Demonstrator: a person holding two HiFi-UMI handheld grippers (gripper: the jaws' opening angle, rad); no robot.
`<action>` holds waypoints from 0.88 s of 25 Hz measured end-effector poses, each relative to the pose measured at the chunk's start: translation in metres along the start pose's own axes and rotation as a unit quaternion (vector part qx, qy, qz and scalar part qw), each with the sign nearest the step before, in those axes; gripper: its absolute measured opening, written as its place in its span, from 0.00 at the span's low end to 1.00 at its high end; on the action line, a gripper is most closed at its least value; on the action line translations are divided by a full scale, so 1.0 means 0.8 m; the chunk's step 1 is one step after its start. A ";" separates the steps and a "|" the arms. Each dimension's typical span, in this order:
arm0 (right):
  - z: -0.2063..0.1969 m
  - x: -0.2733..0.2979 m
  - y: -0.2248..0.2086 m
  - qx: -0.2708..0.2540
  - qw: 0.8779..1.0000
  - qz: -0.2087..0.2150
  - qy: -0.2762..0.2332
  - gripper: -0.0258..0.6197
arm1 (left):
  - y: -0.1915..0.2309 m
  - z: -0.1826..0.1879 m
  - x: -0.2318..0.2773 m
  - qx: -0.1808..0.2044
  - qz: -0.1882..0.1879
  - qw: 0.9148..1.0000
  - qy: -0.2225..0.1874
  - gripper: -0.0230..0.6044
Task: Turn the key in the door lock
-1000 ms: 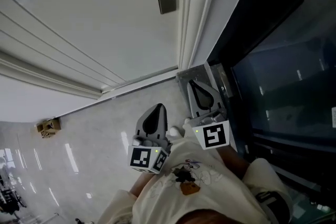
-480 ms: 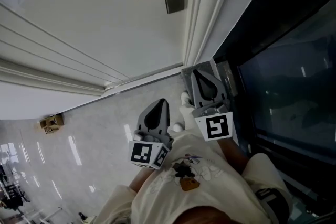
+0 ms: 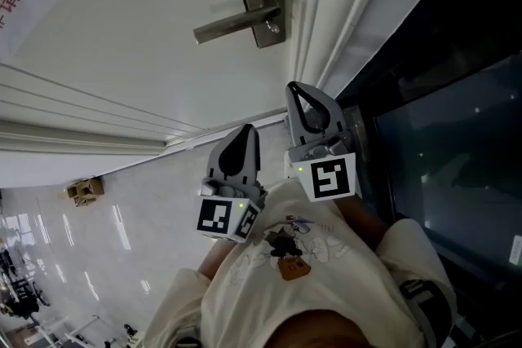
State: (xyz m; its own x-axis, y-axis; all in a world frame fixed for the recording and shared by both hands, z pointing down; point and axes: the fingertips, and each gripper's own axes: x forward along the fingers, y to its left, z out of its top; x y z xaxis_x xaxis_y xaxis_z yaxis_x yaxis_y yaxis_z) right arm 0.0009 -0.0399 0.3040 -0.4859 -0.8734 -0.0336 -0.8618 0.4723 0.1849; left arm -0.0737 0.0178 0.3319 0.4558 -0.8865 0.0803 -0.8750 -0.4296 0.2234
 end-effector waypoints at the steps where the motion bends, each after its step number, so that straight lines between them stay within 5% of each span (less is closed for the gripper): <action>1: -0.002 0.010 -0.004 -0.004 1.000 0.003 -0.001 0.05 | 0.003 0.000 0.011 0.000 0.003 1.000 -0.001 0.05; 16: 0.008 0.094 -0.034 -0.055 0.998 0.010 -0.023 0.05 | 0.028 -0.012 0.092 -0.015 0.020 1.000 0.016 0.05; 19: 0.004 0.107 -0.032 -0.077 0.997 0.012 0.000 0.17 | 0.031 -0.004 0.095 -0.014 0.017 1.000 0.012 0.05; 22: 0.000 0.115 -0.035 -0.098 0.995 0.001 0.017 0.17 | 0.034 -0.004 0.095 -0.016 0.019 1.000 0.012 0.05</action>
State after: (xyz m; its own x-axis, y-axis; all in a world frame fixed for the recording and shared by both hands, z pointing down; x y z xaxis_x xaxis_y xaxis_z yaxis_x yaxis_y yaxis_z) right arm -0.0195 -0.1337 0.2957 -0.4800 -0.8773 -0.0011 -0.8141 0.4449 0.3733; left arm -0.0624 -0.0605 0.3468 0.4263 -0.8976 0.1118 -0.8864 -0.3899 0.2497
